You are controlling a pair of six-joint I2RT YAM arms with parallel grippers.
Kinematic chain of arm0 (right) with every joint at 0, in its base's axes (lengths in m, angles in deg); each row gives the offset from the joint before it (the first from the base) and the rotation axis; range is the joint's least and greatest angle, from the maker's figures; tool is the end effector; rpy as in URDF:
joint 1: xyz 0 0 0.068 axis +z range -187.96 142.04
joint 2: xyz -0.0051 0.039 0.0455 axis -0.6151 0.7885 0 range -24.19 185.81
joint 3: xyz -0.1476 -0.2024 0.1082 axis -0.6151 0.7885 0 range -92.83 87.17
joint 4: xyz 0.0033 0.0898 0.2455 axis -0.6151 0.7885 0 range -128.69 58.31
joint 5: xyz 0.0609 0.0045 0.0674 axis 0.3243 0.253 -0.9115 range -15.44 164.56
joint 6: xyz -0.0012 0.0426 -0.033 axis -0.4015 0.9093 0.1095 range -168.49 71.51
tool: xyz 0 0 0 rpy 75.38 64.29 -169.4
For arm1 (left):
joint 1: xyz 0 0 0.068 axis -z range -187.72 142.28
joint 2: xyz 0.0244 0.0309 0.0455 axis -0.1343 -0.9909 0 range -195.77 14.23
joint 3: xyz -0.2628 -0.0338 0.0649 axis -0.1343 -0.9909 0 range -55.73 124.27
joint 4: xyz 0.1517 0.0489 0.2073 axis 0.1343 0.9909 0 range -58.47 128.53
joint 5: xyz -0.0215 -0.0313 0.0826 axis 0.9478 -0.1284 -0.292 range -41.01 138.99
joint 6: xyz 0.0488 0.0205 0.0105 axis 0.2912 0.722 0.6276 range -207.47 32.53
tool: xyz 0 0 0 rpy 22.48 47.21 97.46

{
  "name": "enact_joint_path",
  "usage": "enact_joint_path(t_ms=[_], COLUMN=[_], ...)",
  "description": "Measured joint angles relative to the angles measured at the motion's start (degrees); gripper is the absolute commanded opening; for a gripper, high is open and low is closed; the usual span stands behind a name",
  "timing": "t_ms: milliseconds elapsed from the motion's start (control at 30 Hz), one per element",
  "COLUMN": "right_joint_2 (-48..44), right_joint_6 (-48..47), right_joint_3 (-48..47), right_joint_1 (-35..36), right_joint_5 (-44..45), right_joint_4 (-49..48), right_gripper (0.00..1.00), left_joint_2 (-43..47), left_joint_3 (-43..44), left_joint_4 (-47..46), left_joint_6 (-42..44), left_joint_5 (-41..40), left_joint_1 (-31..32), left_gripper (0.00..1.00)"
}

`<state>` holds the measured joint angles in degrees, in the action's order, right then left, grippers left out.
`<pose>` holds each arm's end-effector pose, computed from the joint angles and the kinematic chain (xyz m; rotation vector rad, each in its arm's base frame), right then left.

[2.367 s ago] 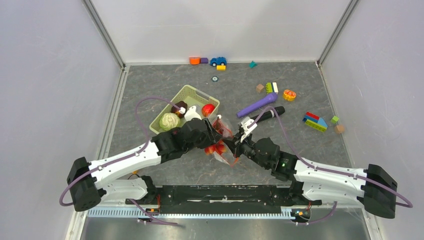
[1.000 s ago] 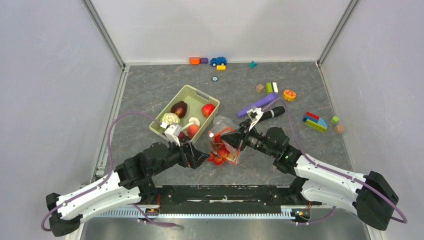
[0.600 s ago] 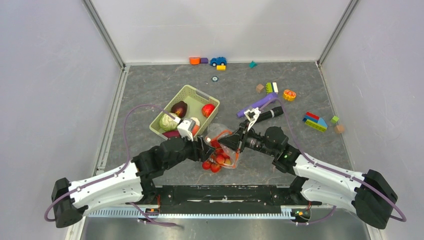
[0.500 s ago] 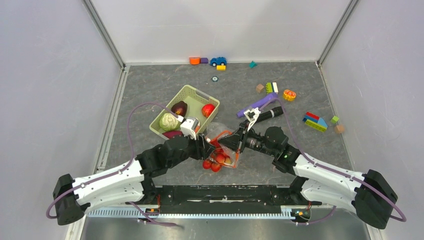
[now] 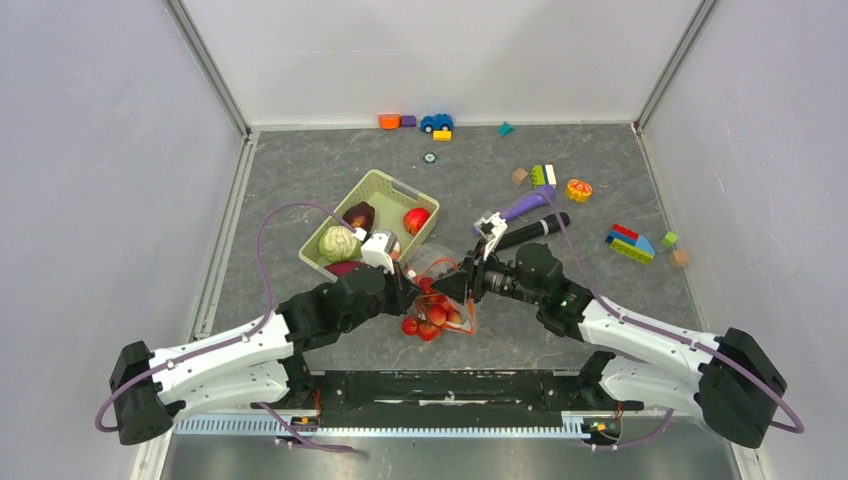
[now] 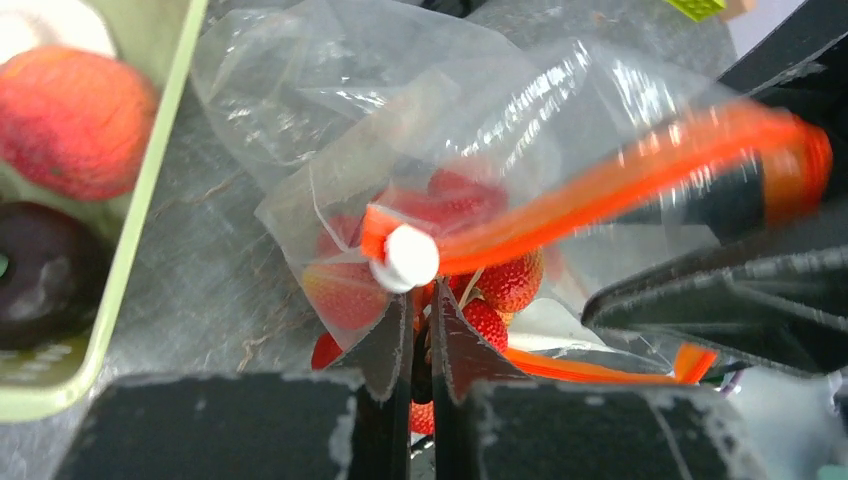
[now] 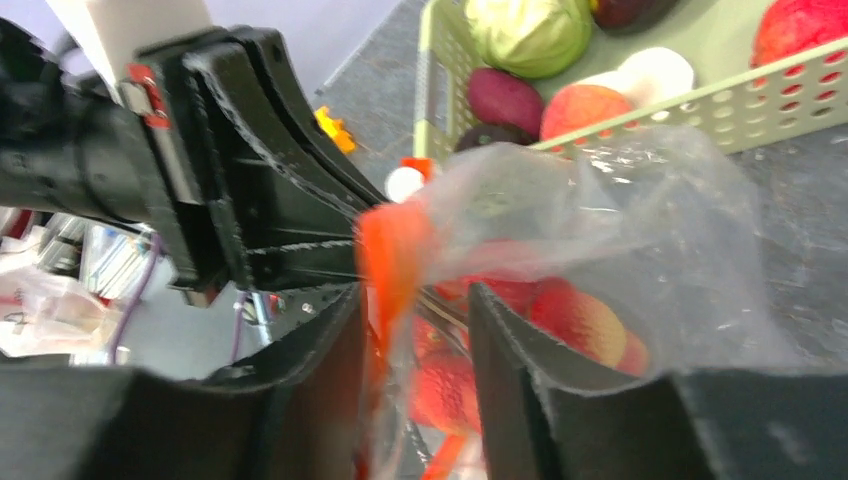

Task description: Place the food in the zip-top bag and seal the zipper

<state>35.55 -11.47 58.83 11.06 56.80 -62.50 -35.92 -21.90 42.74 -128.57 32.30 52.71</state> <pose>0.1454 0.1839 0.2510 -0.4531 1.8462 1.3402 0.1070 -0.1678 0.2549 0.1699 2.1215 -0.7988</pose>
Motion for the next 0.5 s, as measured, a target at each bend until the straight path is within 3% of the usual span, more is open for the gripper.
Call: enact_joint_path(t_ms=[33, 100, 300, 500], right_joint_2=[0.6, 1.1, -3.0, -9.9], right_joint_6=[-1.4, -4.9, -10.3, -9.2], right_joint_3=[-1.0, -2.6, -3.0, 0.3], right_joint_1=[0.0, 0.1, 0.5, 5.3], right_joint_5=[0.5, 3.0, 15.9, 23.3], right_joint_4=[1.9, 6.6, 20.2, 25.2], right_gripper=[0.71, 0.80, 0.83, 0.82], left_joint_2=[-0.3, -1.8, -4.7, -8.4], left_joint_3=[0.5, 3.1, 7.8, 12.7], left_joint_4=[1.2, 4.8, 9.2, 13.4], left_joint_6=[-1.2, -4.3, -10.8, -14.3], left_joint_5=[-0.7, -2.7, -5.9, -8.7], left_joint_1=[0.0, 0.0, 0.0, 0.2], left_gripper=[0.02, 0.02, 0.02, 0.02])
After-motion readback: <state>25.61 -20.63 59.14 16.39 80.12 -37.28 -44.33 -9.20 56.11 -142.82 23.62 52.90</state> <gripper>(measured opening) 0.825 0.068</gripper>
